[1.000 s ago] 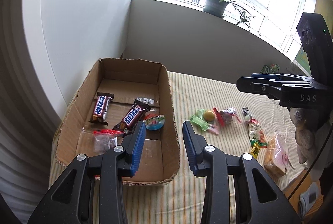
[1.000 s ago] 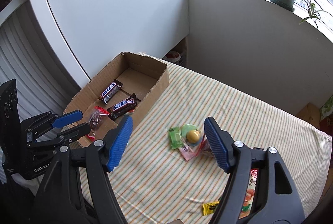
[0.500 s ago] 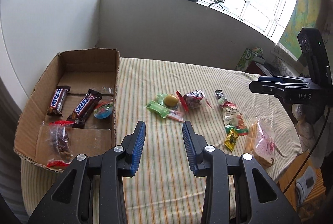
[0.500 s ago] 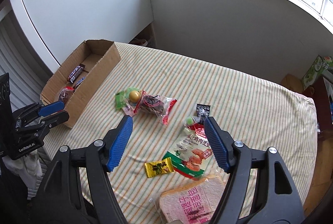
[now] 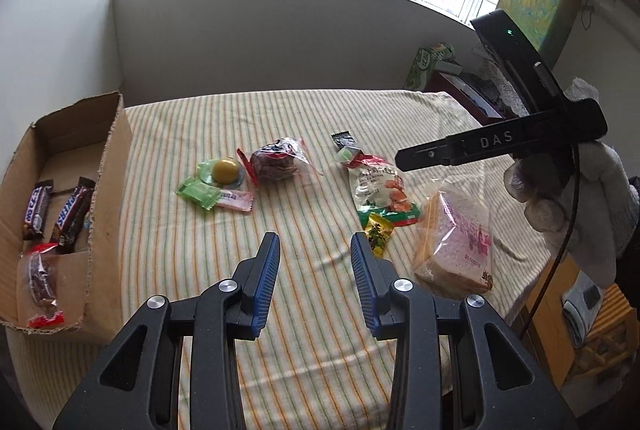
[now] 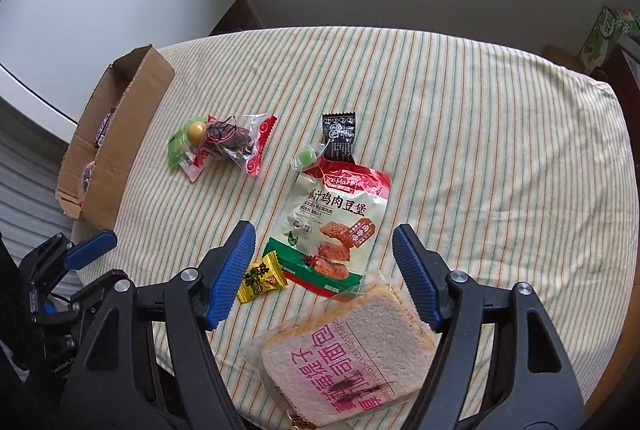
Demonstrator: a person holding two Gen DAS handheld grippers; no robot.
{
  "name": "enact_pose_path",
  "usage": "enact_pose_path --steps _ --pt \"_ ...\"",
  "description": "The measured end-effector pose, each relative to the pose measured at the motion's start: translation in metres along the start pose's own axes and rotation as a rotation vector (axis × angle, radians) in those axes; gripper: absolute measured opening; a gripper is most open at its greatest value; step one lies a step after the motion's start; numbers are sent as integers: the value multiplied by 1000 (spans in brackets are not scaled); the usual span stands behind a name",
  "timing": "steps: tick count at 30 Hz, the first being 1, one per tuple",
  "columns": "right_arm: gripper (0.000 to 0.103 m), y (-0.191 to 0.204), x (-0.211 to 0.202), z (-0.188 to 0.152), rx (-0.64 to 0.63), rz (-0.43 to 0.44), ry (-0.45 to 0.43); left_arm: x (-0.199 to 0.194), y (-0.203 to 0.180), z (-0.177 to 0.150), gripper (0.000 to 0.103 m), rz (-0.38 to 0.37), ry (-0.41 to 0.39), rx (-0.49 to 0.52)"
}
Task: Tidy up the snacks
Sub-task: 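Withdraw both grippers from the box back over the remaining snacks, then grasp the yellow candy with the left gripper while the right gripper approaches the red snack pouch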
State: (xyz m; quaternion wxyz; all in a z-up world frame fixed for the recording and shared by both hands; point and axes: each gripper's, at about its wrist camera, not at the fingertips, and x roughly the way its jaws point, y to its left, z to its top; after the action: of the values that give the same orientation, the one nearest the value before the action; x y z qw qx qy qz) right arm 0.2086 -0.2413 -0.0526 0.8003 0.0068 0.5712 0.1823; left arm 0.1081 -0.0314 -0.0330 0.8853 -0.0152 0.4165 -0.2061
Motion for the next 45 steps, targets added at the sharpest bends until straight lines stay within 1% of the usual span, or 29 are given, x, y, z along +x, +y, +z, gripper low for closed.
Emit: enact_pose_path --steps 1,2,4,7,11,13,17,19,20,22,27,29,30,32,34,36,40,45 --pt "74 -1 4 1 11 3 15 4 -5 0 36 -11 8 20" --pt "74 -3 8 2 22 9 28 8 -10 0 40 -22 18 36" --pt "74 -4 13 5 37 10 46 17 -19 0 43 -40 36 67" --pt "74 -8 18 9 61 4 58 30 -27 0 43 -63 66 107" --pt "74 -12 32 14 105 3 116 44 -28 1 43 -90 93 115" --pt "74 -12 39 16 114 -3 129 50 -30 0 43 -104 100 125" --pt "74 -12 50 21 136 -9 152 65 -41 -2 43 -114 125 185" --pt "75 -13 54 22 136 -27 159 72 -46 -3 43 -110 137 204" --pt "79 -11 57 24 135 -29 161 75 -47 -3 43 -107 143 208" --pt "83 -9 60 26 135 -29 159 81 -48 -2 43 -103 152 203" --pt "83 -5 66 29 128 -59 153 89 -53 1 43 -96 152 186" --pt "83 -2 69 32 122 -71 154 96 -58 0 43 -82 158 203" --pt "83 -1 69 32 116 -78 155 98 -60 0 41 -69 158 210" --pt "83 5 73 33 101 -93 156 101 -63 -2 30 -46 160 214" --pt "83 8 75 34 91 -103 157 103 -62 -3 27 -36 155 202" --pt "83 10 76 33 85 -107 160 102 -57 -3 26 -36 159 181" --pt "83 16 80 34 77 -117 162 97 -49 -7 26 1 158 179" --pt "84 35 86 31 -2 -185 161 90 -36 -10 26 30 154 128"
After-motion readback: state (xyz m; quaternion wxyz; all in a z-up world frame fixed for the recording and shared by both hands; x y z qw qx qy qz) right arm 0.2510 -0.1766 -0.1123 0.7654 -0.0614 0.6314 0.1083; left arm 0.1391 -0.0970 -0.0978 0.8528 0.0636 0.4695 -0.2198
